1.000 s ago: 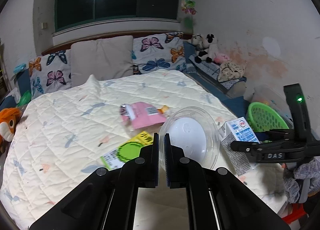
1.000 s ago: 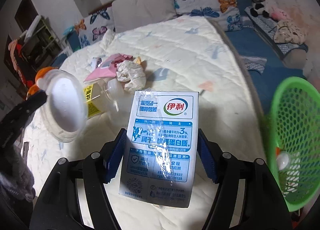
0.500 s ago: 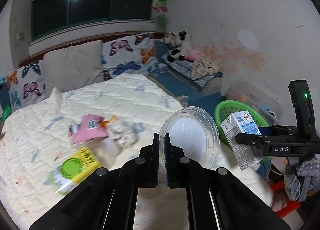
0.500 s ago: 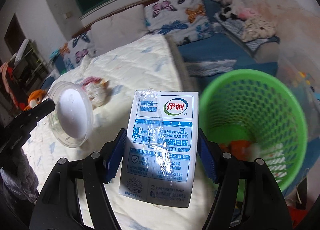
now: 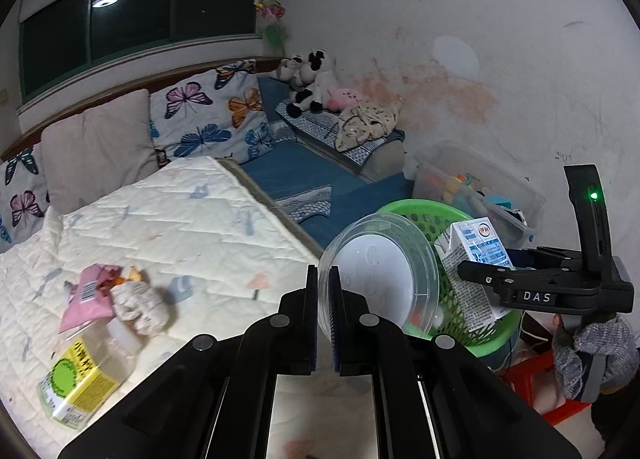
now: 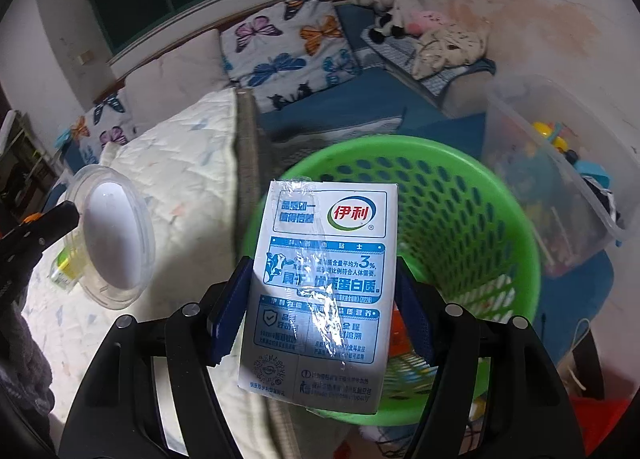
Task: Collect trash
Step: 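Drop the milk carton into the basket while the left gripper holds the clear lid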
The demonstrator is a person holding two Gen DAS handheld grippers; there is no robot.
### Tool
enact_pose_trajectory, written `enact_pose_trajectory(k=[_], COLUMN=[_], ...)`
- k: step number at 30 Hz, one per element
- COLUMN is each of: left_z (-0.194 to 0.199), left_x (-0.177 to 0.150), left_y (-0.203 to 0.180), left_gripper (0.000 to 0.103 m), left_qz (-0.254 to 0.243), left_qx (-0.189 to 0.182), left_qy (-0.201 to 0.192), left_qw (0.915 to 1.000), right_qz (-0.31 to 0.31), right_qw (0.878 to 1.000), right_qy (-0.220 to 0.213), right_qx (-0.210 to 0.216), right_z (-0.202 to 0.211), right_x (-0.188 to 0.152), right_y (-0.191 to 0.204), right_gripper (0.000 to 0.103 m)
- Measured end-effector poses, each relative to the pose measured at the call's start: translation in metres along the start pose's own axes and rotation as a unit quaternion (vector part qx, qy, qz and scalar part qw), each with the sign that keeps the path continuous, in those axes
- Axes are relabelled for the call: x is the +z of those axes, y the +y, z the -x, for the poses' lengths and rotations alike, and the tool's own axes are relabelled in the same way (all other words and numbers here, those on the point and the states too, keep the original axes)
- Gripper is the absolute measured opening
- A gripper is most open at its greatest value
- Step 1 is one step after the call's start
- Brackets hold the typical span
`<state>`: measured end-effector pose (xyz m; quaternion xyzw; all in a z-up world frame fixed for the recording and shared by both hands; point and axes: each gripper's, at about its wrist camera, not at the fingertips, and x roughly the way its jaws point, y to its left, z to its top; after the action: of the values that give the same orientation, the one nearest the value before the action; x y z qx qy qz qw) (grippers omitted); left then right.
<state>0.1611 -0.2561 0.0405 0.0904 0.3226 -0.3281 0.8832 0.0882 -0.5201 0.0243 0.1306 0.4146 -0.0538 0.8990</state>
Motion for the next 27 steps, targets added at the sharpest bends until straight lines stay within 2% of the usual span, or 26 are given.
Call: enact_pose_trajectory(k=[10, 12, 14, 27], left_z=[-0.031, -0.037, -0.042, -0.075], left_x=[0.007, 0.008, 0.009, 0.007], left_y=[-0.027, -0.032, -0.037, -0.072], left_gripper=[0.005, 0.005, 0.005, 0.005], left_qz=[-0.017, -0.019, -0.02, -0.034], left_qx=[-0.01, -0.012, -0.016, -0.033], left_qy=[0.024, 0.029, 0.032, 0.065], left_qw=[0.9995, 0.9993, 0.9991, 0.9968], right_qz=[-0.022, -0.025, -0.029, -0.053], right_qw=[1.0, 1.0, 0.999, 0.998], right_qy=[0.003, 0.004, 0.002, -0.021], right_qx=[-0.013, -0.014, -0.016, -0.007], right_z=[-0.013, -0.014, -0.014, 0.015], right_x=[0.003, 0.004, 0.003, -0.009], right_y=[-0.036, -0.04, -0.043, -0.066], right_gripper=[0.07, 0.075, 0.075, 0.075])
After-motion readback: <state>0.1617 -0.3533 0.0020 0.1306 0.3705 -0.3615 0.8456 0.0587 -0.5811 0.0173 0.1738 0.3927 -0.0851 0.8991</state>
